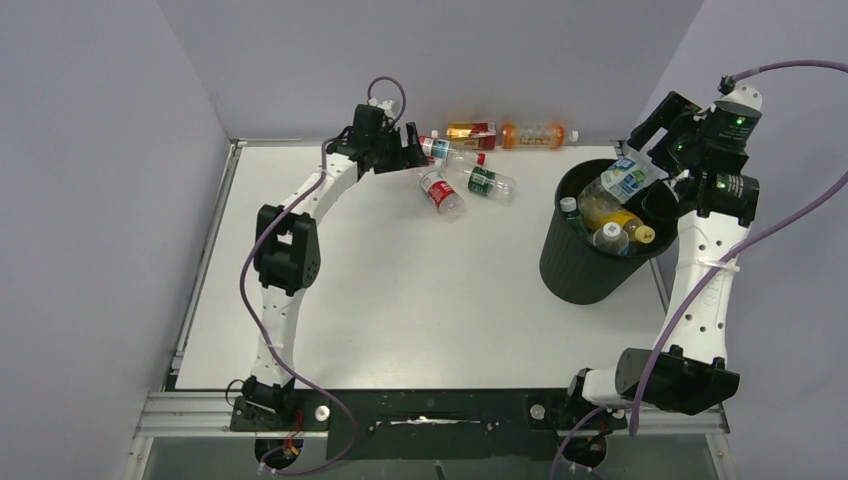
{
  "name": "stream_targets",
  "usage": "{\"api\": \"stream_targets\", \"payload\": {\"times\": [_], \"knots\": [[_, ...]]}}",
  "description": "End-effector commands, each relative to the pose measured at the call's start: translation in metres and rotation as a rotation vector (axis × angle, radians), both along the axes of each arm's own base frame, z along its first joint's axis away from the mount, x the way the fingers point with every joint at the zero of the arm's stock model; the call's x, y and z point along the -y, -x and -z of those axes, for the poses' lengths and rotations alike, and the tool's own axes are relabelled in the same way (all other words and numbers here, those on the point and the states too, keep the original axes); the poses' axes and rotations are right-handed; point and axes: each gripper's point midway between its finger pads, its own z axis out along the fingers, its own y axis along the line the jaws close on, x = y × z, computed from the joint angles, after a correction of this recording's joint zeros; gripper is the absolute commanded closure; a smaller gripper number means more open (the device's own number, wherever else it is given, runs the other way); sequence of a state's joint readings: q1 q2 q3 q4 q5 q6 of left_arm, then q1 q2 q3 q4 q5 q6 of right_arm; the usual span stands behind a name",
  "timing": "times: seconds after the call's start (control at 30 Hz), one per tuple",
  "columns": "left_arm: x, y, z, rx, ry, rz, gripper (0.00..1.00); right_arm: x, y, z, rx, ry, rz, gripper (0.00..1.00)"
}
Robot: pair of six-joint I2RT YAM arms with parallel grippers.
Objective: Put the plastic bottles in the bin
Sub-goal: Place the plastic bottle in the trash bin, then pick up the plastic bottle at the center of the board.
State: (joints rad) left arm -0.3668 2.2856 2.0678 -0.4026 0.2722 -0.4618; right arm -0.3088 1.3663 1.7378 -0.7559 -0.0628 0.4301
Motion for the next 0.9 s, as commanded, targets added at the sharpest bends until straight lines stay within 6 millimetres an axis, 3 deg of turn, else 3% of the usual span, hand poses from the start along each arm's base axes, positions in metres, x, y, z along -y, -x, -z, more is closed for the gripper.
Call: {"api": "stream_targets", "payload": {"times": [0.0, 0.3, 0.5, 0.87], "knots": [[-0.003, -0.024, -0.030, 0.077, 0.042, -0.043, 0.18, 0.004, 0.000, -0.031, 0.094, 0.033, 0.009, 0.15], [0.002, -0.027, 0.002, 0.012, 0.032, -0.058, 0.19, 0.003, 0.019, -0.037, 0.097, 0.054, 0.034, 0.16], [0.006, -0.026, 0.021, -0.021, 0.014, -0.072, 0.19, -0.009, 0.030, -0.044, 0.126, 0.029, 0.002, 0.16], [0.018, -0.036, 0.033, -0.066, 0.065, -0.128, 0.19, -0.041, 0.041, -0.040, 0.137, -0.058, -0.122, 0.16]]}}
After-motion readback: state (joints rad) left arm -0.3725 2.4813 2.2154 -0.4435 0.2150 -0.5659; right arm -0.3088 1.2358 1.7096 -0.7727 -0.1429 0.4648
